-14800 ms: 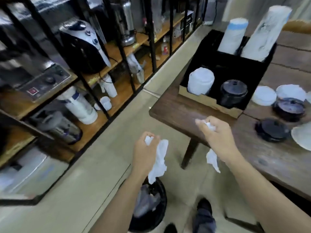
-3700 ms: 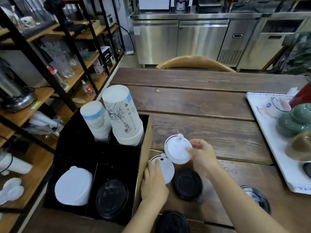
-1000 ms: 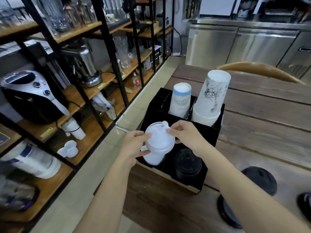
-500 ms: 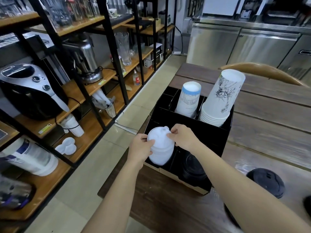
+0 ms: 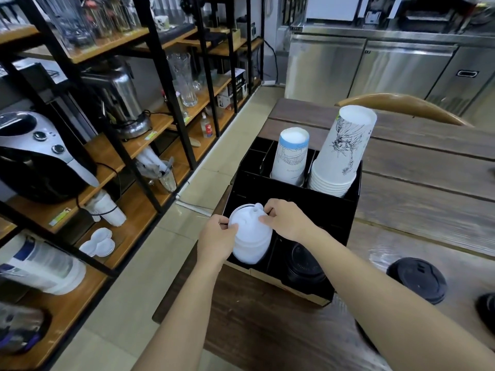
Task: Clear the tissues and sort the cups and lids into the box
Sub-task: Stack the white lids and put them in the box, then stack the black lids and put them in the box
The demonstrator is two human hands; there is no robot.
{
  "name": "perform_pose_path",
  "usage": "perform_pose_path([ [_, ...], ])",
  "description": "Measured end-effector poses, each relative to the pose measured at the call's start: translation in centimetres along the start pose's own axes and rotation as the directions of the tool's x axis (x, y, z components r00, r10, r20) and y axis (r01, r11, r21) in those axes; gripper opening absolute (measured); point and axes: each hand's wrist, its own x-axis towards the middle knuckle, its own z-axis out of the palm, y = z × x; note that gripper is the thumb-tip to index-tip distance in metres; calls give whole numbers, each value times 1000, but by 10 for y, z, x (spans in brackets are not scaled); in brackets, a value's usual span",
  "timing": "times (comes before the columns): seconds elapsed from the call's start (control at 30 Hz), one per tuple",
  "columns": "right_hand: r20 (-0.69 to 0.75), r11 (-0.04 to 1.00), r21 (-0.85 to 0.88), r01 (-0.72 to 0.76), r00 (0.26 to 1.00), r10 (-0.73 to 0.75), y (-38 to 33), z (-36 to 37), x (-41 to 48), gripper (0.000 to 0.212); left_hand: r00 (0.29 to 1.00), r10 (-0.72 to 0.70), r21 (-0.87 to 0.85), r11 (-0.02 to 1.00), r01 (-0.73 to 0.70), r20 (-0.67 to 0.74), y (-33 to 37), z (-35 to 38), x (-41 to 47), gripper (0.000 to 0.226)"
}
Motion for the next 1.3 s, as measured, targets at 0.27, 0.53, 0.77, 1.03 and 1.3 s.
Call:
perform_pose_path([
  [0.27,-341,992,64,104,937,-76,3,-25,-41,21,880,461,188,880,-436,-118,38,24,-26,28],
  [0.53,-650,972,233,-11,742,164,91,-66,-101,14,679,681,50,695,-717,274,75,125,-92,27],
  [0.77,-471,839,346,-421,695,543,193,-69,-150,58,684,339,161,816,-556,646,62,222,-108,54],
  [1.03,-194,662,576,-479,707,680,236,-58,-174,71,730,-71,279,946,-167,680,46,275,-112,60],
  [1.3,-284,639,663,-389,659,697,249,-55,-166,39,791,-249,49,962,268,559,55,293,-109,52],
])
